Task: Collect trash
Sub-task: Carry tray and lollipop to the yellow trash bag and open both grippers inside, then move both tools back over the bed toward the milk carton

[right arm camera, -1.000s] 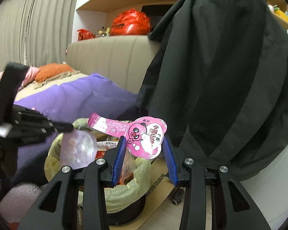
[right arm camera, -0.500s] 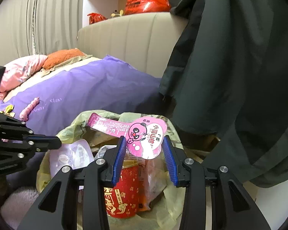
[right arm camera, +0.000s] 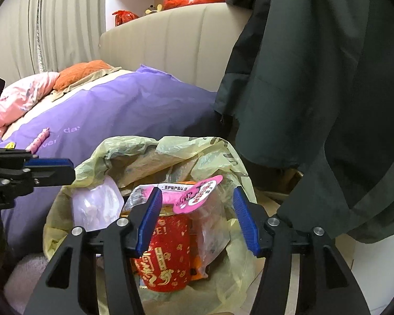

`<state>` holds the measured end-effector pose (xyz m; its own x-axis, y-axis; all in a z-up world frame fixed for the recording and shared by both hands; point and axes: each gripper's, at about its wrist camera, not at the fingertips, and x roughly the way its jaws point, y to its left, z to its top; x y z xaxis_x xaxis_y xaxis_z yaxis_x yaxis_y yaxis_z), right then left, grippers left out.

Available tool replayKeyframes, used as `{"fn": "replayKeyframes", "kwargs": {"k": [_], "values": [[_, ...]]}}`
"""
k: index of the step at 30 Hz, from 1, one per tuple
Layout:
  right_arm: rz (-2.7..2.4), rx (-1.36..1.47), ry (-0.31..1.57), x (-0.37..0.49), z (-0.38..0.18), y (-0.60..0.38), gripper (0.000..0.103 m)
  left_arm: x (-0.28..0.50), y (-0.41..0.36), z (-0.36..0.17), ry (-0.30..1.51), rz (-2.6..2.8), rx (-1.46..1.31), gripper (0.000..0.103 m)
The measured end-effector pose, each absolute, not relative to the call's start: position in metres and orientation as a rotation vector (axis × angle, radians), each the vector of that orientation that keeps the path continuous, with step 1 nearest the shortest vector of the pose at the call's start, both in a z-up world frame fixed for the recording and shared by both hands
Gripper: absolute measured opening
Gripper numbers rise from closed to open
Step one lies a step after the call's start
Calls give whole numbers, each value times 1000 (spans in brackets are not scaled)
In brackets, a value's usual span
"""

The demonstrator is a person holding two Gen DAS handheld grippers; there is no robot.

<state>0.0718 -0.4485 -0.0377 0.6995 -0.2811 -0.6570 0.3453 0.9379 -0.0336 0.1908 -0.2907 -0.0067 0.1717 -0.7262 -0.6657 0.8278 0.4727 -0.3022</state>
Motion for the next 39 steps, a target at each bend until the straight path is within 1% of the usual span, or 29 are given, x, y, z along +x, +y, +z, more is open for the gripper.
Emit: {"fn": "replayKeyframes", "kwargs": {"k": [1, 3, 10, 13, 16, 19, 21, 27, 31, 35, 39], "values": [[-352, 89, 709, 70, -35, -446, 53, 191, -287, -4, 850, -1109, 126, 39], [-357, 80, 696, 66, -30, -441, 53, 192, -275, 5, 833, -1097, 90, 45], [-355, 82, 619, 50, -2, -416, 53, 192, -216, 29, 742, -951, 31, 52], [-341, 81, 578, 47, 11, -398, 53, 190, -183, 37, 675, -875, 30, 52], [-306, 81, 546, 47, 22, -377, 54, 190, -151, 42, 649, -831, 47, 52], [-245, 68, 522, 52, 31, -350, 61, 191, -115, 43, 635, -804, 84, 53], [-186, 56, 507, 56, 34, -331, 62, 194, -90, 41, 630, -785, 103, 53], [-59, -38, 561, 82, 30, -260, 62, 213, 2, 31, 628, -681, 144, 53], [8, -75, 593, 98, 23, -220, 62, 227, 70, 25, 655, -575, 53, 53], [47, -81, 615, 116, 12, -184, 62, 243, 128, 10, 724, -482, -116, 57], [77, -93, 633, 126, -2, -149, 62, 262, 150, -13, 815, -427, -210, 61]]}}
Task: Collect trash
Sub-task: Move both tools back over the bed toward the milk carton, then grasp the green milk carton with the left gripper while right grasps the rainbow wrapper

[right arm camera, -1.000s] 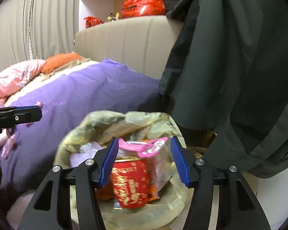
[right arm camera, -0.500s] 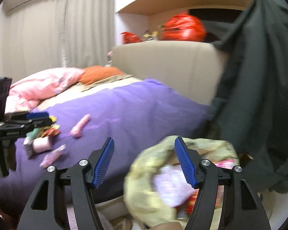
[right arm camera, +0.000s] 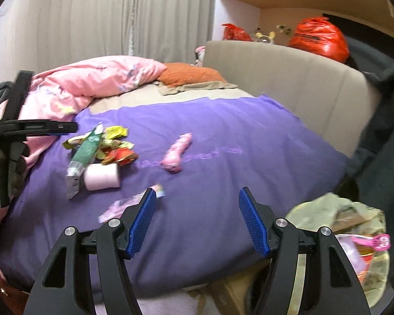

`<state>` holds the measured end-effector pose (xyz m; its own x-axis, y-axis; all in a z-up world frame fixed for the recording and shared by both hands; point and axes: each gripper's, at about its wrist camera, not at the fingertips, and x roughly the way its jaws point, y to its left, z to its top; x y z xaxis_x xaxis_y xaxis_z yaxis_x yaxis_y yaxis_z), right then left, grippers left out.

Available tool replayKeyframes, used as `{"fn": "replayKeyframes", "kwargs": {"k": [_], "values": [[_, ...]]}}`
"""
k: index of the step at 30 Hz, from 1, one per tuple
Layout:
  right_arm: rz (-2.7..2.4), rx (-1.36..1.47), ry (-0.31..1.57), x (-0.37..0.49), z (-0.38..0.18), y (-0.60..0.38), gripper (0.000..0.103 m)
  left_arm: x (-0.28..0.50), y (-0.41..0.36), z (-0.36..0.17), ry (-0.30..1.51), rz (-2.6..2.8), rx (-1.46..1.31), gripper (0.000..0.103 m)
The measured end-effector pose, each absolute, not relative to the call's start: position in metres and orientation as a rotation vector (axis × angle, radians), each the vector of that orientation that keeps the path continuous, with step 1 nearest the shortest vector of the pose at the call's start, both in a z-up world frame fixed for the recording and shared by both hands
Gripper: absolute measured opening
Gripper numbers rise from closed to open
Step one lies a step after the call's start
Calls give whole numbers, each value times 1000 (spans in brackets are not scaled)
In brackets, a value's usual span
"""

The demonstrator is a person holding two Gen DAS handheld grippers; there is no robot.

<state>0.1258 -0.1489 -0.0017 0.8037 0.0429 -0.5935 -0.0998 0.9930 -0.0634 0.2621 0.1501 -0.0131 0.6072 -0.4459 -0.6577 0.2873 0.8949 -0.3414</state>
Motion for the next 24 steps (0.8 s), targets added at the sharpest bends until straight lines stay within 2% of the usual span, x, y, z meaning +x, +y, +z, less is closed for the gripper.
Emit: {"fn": "replayKeyframes", "kwargs": {"k": [8, 24], "values": [[58, -70, 697, 132, -36, -116, 62, 302, 154, -59, 942, -421, -298, 61], [165, 33, 752, 157, -58, -97, 61, 327, 164, -75, 976, -462, -359, 62]]}}
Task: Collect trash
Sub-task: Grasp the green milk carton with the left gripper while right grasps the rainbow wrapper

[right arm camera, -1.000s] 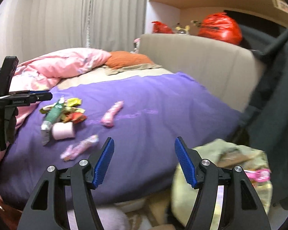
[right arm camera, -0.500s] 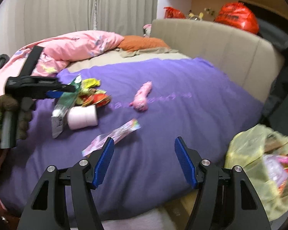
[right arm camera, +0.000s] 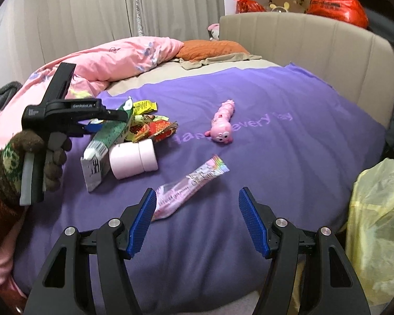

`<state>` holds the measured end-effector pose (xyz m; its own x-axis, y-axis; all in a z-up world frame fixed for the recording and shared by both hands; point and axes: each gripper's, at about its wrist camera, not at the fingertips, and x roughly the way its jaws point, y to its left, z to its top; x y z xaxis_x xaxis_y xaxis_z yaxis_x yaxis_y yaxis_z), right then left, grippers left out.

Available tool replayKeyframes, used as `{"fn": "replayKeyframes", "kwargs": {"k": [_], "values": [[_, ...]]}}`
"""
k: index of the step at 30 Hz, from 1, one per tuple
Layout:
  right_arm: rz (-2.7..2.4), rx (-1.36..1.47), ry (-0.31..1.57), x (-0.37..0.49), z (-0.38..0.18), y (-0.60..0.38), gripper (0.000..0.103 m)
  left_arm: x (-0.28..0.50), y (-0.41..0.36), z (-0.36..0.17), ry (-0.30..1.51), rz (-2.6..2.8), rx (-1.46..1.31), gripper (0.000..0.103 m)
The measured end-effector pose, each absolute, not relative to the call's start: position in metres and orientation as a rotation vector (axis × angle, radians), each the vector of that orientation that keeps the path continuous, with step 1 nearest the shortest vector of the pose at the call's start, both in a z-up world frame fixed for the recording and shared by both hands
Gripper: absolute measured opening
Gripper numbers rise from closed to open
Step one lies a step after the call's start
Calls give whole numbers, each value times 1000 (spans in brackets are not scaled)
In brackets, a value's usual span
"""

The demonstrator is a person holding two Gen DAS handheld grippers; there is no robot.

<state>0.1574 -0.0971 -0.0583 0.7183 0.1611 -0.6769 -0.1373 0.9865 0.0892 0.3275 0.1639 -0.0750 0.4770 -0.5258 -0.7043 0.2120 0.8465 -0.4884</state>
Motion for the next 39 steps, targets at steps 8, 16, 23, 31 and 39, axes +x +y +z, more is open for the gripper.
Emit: {"fn": "replayKeyframes", "kwargs": {"k": [8, 16, 23, 31, 39], "values": [[143, 165, 844, 216, -79, -103, 49, 290, 170, -51, 929, -548, -382, 41], [227, 163, 876, 210, -93, -96, 10, 267, 143, -36, 891, -619, -214, 53], [226, 118, 797, 175, -77, -100, 9, 298, 170, -50, 995, -536, -357, 64], [261, 107, 785, 165, -76, -99, 9, 341, 144, -69, 1093, -437, -265, 64], [237, 103, 760, 151, -70, -113, 9, 327, 145, -61, 1054, -441, -316, 62]]}}
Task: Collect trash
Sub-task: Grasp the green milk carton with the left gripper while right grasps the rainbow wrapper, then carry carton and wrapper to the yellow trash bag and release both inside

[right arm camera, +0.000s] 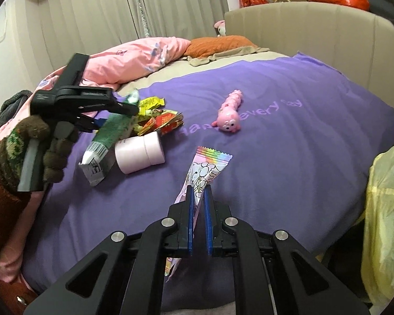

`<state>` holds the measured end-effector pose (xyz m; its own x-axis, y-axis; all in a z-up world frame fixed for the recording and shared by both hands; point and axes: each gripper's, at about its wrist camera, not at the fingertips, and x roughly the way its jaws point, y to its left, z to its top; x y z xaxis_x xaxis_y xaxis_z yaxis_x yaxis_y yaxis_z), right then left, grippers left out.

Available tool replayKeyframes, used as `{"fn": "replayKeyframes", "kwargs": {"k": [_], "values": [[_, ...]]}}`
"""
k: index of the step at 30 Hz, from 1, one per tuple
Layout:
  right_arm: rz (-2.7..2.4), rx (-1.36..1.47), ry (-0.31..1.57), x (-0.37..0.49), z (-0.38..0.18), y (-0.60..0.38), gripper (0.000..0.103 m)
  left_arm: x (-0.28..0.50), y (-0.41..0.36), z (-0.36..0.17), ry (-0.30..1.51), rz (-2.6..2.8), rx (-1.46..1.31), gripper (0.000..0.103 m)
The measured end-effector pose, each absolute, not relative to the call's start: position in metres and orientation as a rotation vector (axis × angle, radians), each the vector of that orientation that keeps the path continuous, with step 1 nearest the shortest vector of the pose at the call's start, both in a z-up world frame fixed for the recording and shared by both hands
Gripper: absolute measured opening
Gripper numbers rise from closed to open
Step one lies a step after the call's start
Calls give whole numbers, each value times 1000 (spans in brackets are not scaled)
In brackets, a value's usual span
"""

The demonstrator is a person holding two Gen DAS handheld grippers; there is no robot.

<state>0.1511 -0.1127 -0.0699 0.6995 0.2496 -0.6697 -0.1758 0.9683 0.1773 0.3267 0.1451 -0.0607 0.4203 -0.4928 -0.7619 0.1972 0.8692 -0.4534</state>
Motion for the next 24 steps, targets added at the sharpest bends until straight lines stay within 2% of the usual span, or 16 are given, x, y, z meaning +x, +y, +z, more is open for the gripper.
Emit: {"fn": "replayKeyframes", "kwargs": {"k": [12, 24], "values": [[196, 80, 642, 140, -29, -129, 9, 249, 109, 53, 663, -433, -112, 62], [104, 8, 515, 97, 17, -169, 9, 190, 40, 103, 529, -525, 12, 62]]}}
